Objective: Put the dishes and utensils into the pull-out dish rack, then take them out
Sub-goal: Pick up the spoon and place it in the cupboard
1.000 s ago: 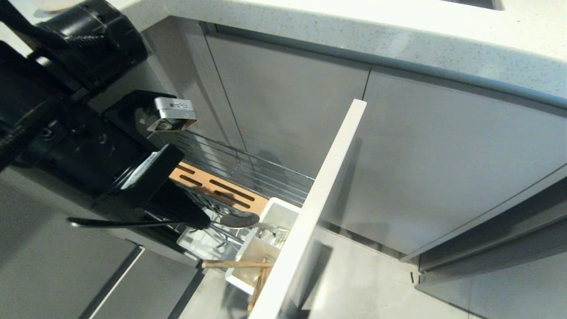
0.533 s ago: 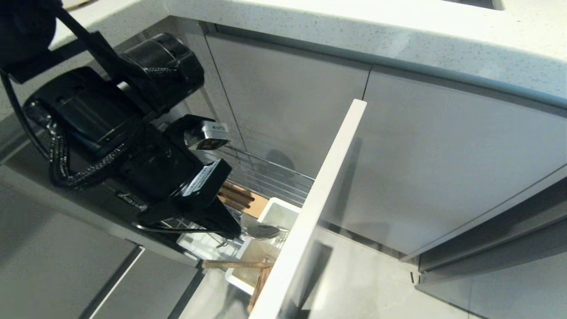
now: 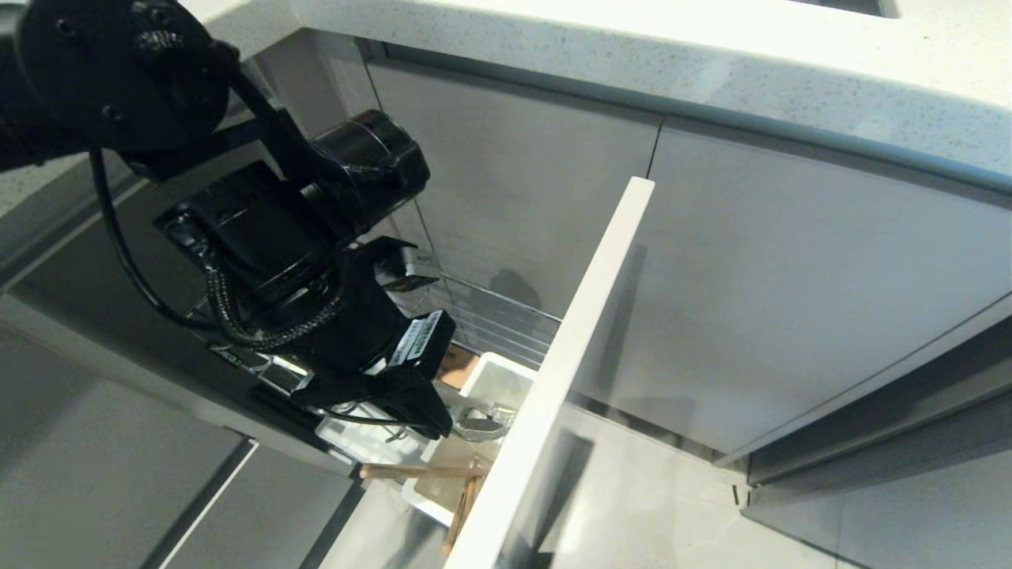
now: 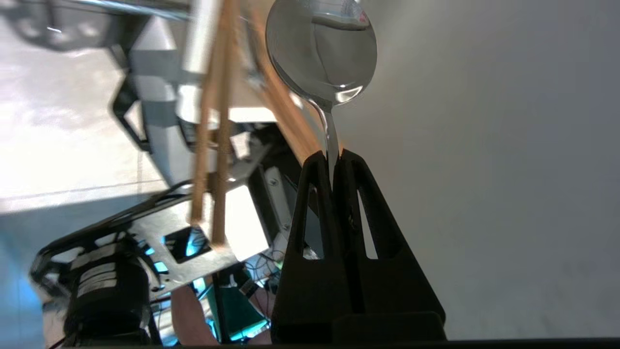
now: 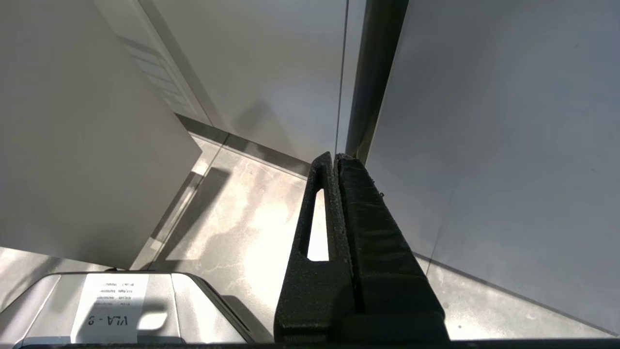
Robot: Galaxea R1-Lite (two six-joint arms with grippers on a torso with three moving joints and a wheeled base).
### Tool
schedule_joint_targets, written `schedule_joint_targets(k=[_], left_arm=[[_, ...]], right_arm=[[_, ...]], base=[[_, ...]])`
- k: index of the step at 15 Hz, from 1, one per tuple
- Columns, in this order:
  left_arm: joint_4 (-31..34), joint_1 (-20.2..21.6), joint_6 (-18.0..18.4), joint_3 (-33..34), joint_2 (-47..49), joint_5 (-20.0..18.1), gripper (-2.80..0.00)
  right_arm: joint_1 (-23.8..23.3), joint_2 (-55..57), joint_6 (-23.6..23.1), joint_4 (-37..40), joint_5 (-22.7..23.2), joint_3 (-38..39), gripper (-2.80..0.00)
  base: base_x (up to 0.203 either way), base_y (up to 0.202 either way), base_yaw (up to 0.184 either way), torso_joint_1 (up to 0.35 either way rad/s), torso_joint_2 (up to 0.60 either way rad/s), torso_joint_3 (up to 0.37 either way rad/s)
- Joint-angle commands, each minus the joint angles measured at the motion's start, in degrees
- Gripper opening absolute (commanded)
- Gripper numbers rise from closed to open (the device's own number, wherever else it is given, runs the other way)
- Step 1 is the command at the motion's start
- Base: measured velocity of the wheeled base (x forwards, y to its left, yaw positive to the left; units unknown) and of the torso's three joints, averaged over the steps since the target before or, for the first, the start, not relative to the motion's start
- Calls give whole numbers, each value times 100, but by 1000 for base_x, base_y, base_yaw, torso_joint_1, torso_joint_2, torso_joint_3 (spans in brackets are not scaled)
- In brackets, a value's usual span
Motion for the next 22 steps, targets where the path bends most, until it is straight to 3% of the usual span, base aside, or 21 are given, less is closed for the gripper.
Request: schedule_joint_targets(k=[1, 13, 22], left_arm=[[-16, -6, -49, -8, 116, 65, -280], [-517, -2, -443, -9, 579, 25, -280], [-612, 2, -468, -17, 856, 29, -280]], right_arm=[[5, 5, 0, -1, 1, 9, -280], [5, 5, 0, -1, 1, 9, -280], [5, 5, 0, -1, 1, 9, -280]], base=[[0, 0, 0, 0, 0, 0], [0, 0, 0, 0, 0, 0], [0, 0, 0, 0, 0, 0]])
